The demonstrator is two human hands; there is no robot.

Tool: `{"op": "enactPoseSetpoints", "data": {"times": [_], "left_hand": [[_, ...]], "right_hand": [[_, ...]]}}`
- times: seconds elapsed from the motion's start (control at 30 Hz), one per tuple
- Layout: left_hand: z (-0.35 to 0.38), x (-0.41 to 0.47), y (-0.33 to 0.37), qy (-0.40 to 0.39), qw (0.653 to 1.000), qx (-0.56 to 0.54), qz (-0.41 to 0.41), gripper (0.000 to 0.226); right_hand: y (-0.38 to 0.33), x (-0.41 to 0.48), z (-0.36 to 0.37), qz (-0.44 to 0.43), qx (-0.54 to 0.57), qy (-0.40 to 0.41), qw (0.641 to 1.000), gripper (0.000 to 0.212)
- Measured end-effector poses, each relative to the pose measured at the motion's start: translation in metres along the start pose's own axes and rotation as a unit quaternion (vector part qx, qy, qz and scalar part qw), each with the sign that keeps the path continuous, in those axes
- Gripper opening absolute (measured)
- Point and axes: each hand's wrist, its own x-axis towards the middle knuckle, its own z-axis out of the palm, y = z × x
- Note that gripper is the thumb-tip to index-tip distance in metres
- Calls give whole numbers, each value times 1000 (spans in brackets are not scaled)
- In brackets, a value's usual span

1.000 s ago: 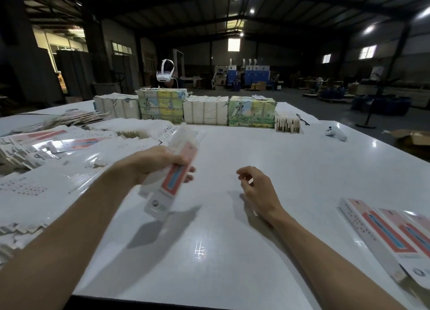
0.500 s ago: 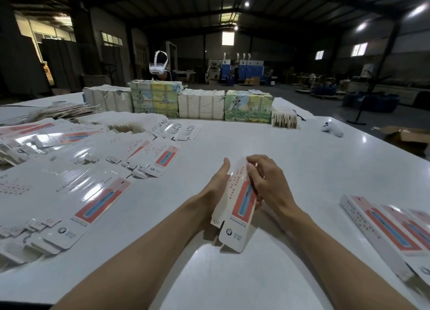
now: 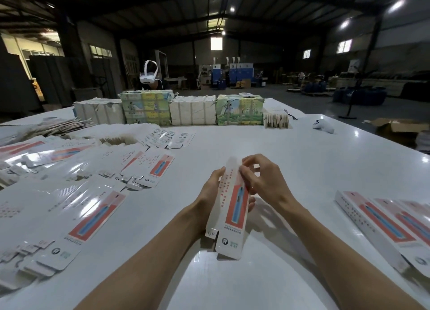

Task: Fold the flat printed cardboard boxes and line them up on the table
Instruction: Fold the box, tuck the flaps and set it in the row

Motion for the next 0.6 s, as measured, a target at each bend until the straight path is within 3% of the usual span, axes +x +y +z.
{"op": "enactPoseSetpoints", "data": {"times": [0.17,0.3,0.4,0.5,0.6], "left_hand": [[-4,2,0,-78,995,-44,-45,70],[-8,9,-3,-103,993,-32,-37,69],[-9,11,-3,-157,986,-39,-39,78],[-12,15,-1,-159,987,3,-20,82],[-10,18,-2,-171,982,-53,-68,81]], "right_hand": [[-5,7,-6,62,92,-42,993,28],[-5,7,-14,48,88,-80,992,35],[-8,7,-19,62,156,-80,983,35],[-11,4,-18,79,233,-72,966,34],[-10,4,-14,95,298,-74,947,38]]}}
